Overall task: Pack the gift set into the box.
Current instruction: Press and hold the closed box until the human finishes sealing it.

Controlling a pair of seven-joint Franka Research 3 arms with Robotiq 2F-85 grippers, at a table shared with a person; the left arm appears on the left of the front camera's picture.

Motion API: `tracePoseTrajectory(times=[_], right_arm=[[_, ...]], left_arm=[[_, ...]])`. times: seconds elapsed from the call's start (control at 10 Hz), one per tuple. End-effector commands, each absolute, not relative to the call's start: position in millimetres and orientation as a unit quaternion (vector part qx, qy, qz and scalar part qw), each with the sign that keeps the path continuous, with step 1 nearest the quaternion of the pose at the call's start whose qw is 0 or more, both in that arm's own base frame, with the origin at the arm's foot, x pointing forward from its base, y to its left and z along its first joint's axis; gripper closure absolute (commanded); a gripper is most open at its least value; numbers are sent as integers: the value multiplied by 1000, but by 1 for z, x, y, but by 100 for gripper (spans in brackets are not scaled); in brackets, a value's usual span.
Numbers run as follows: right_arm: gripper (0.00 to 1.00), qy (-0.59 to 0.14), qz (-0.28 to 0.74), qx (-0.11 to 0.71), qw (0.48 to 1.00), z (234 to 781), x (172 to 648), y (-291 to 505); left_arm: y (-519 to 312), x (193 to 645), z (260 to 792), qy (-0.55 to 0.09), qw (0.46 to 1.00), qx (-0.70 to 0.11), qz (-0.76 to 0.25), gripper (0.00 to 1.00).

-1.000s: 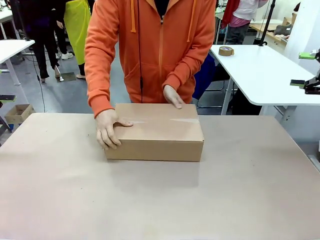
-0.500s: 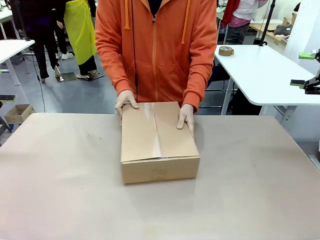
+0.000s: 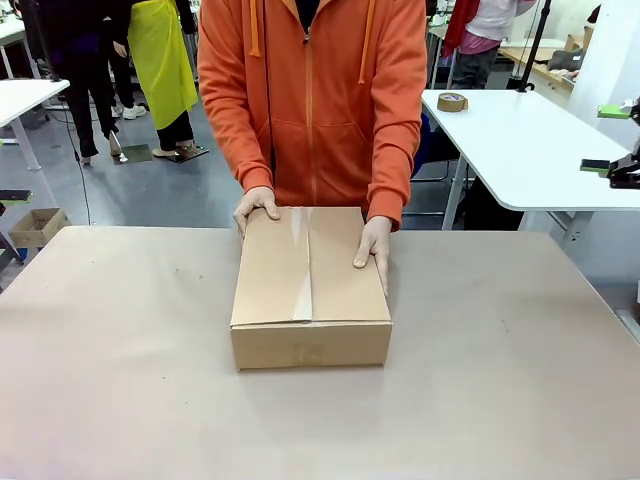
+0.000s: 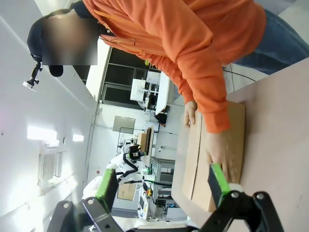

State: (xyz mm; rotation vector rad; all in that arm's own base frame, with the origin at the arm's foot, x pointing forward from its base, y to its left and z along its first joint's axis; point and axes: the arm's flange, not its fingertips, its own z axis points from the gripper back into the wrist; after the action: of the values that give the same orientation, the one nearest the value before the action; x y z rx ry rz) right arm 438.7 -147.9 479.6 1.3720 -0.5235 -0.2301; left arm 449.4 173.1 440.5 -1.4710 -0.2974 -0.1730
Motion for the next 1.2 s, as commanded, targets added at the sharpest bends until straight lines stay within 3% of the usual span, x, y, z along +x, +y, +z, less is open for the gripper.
tracePoseTrajectory(times=[0.0, 0.2, 0.4, 0.5, 0.6, 0.7, 0.9, 1.0, 1.1], right_arm=[[0, -236, 2, 619, 749, 482, 457, -101], [0, -188, 158, 629, 737, 458, 483, 9], [0, -128, 221, 671, 696, 418, 475, 91], [0, -74, 253, 688, 676, 405, 460, 104], [0, -81, 231, 677, 695, 422, 463, 69], [0, -104, 235, 664, 702, 411, 456, 130], [0, -83, 238, 677, 691, 401, 454, 119], [0, -117, 411, 649, 629, 402, 463, 156], [0, -273, 566, 536, 564, 397, 470, 184]], left_arm=[[129, 466, 446, -116, 719, -659, -188, 0], [30, 489, 440, -117, 680, -644, -329, 0], [-31, 497, 412, -125, 676, -624, -372, 0], [-40, 493, 397, -57, 619, -683, -383, 0], [-16, 494, 394, -2, 620, -705, -345, 0], [-70, 494, 411, -88, 660, -642, -379, 0], [-70, 494, 411, -88, 660, -642, -379, 0], [-62, 494, 393, -64, 643, -666, -372, 0], [-86, 507, 393, -264, 616, -594, -445, 0]])
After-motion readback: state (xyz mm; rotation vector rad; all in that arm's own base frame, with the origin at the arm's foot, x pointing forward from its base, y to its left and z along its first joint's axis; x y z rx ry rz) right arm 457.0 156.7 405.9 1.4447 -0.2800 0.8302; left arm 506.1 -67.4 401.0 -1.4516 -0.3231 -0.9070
